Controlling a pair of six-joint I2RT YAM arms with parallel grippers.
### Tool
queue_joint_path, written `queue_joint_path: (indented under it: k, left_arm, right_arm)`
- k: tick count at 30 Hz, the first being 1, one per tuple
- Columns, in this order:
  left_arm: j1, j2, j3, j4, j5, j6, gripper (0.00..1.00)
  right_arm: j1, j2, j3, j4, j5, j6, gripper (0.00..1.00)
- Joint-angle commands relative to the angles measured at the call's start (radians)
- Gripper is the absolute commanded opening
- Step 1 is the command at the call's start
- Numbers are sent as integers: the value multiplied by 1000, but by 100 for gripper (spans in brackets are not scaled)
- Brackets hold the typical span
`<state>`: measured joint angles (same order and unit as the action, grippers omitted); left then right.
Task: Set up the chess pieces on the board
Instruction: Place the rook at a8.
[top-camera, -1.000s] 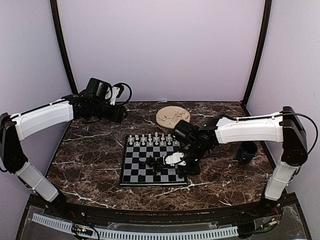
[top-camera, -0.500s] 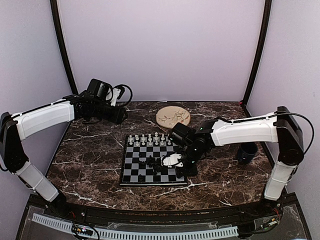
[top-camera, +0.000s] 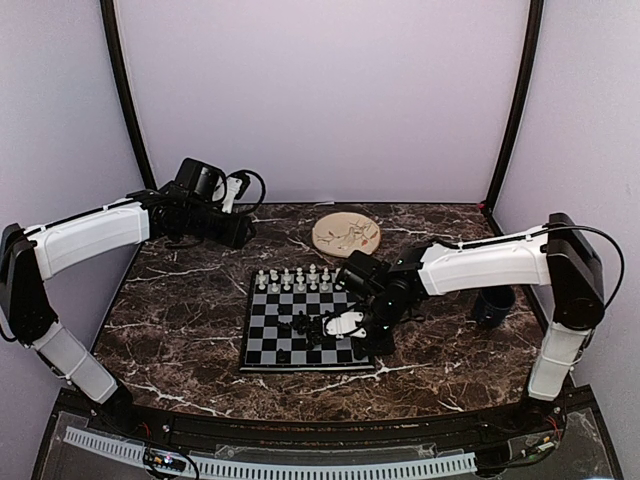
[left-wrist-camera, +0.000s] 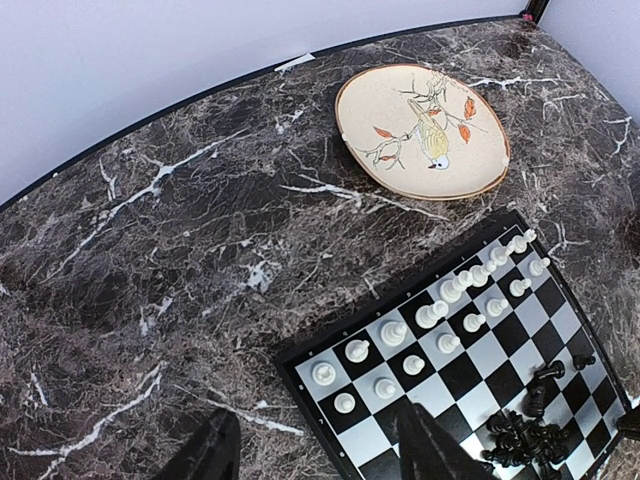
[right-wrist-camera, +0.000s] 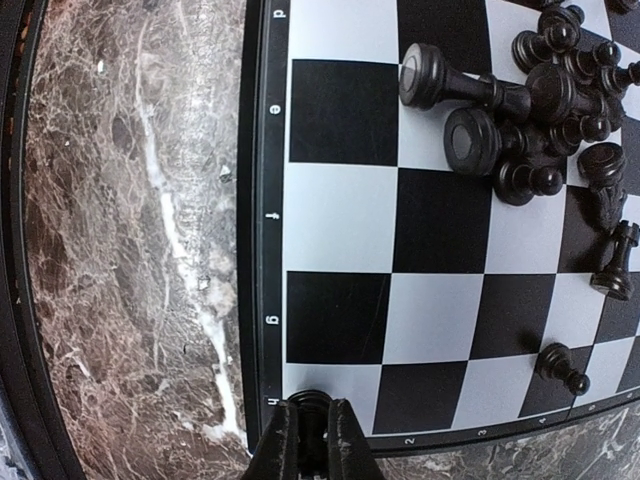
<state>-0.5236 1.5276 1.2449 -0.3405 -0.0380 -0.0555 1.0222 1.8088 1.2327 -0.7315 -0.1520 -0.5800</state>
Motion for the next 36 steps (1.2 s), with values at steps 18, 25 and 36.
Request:
queue_joint_path:
  k: [18, 25, 36]
  left_arm:
    - [7, -1, 28, -12, 19, 7, 56]
    - [6, -5, 30, -14, 23, 5, 56]
    - [5, -15, 28, -14, 23, 8, 56]
  right_arm:
    - [10, 20, -19, 34, 37, 30, 25]
    - [-4, -18, 63, -40, -16, 15, 40]
    - [-163, 74, 232, -50, -75, 87, 39]
